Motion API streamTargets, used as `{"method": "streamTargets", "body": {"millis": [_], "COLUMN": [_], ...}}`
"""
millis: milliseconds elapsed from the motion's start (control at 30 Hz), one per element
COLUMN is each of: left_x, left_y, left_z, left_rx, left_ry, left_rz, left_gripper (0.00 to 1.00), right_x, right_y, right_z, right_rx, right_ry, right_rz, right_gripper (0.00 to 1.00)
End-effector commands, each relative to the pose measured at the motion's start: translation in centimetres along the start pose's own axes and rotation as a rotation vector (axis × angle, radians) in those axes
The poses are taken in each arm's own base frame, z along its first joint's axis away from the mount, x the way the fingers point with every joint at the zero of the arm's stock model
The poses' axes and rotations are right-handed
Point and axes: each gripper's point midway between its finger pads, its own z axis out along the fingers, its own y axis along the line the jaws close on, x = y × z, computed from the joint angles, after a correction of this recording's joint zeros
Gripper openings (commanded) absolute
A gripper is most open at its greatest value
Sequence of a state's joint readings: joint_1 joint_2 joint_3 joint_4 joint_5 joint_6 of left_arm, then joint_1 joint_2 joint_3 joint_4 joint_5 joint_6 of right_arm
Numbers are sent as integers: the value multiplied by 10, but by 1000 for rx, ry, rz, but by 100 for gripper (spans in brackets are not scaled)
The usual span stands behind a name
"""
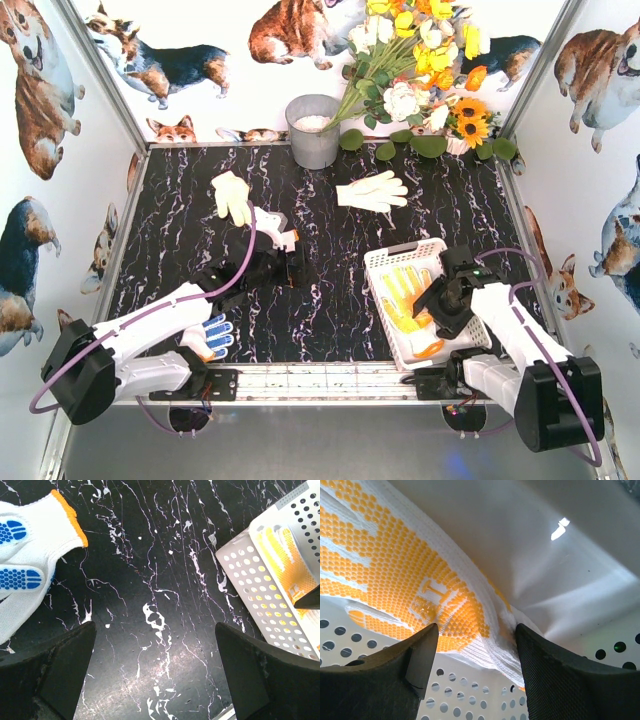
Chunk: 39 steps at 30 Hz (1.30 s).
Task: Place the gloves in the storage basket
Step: Place the glove in the bin.
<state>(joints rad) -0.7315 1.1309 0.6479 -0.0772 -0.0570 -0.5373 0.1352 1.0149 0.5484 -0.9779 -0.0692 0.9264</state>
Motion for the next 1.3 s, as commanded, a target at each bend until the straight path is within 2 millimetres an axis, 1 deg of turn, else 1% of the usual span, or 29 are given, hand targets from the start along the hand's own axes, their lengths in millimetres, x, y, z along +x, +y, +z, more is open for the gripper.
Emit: {"method": "streamTargets", "body": {"millis": [0,67,133,300,367,400,467,533,633,667,700,800,900,1033,1067,1100,1167,1200,1267], "left_x": [-13,-17,-21,-24,-31,-36,-45,-54,-63,-63,-76,-83,-89,-101,-99,-99,-91,-91,-99], "left_y": [1,6,15,53,66,73,86,100,118,125,129,148,163,176,179,181,186,186,185], "left_z": [-2,-5,-9,-15,-15,-14,-10,-4,9,14,19,34,51,72,78,84,94,94,84], "left_rx": [-8,-40,-92,-231,-267,-284,-310,-340,-369,-376,-383,-412,-406,-392,-392,-390,-397,-400,-414], "left_ry": [-35,-45,-54,-53,-74,-87,-107,-123,-133,-127,-147,-150,-162,-169,-150,-134,-99,-95,-112], "left_rz": [8,17,13,-70,-108,-129,-160,-179,-200,-202,-206,-221,-228,-226,-225,-224,-223,-222,-209], "left_gripper": [100,100,100,100,100,100,97,91,79,76,75,74,72,63,60,53,31,21,9], "right_x": [13,4,-8,-36,-46,-50,-59,-66,-68,-68,-68,-63,-56,-51,-51,-51,-50,-50,-51], "right_y": [-17,-18,-16,-8,-1,3,15,33,57,64,69,77,79,77,77,77,77,78,79], "right_z": [-1,-10,-23,-59,-73,-80,-95,-108,-123,-127,-129,-127,-120,-119,-119,-119,-118,-118,-118], "right_rx": [59,71,76,67,41,21,-41,-134,-277,-314,-346,-403,-420,-435,-436,-438,-439,-441,-443], "right_ry": [45,0,-58,-202,-252,-278,-335,-387,-432,-441,-451,-433,-398,-387,-389,-390,-389,-386,-384], "right_rz": [27,5,-23,-94,-117,-128,-154,-200,-278,-294,-301,-318,-323,-329,-330,-330,-329,-329,-328], "right_gripper": [65,66,68,71,71,71,71,70,68,67,67,67,67,66,66,66,66,66,65]}}
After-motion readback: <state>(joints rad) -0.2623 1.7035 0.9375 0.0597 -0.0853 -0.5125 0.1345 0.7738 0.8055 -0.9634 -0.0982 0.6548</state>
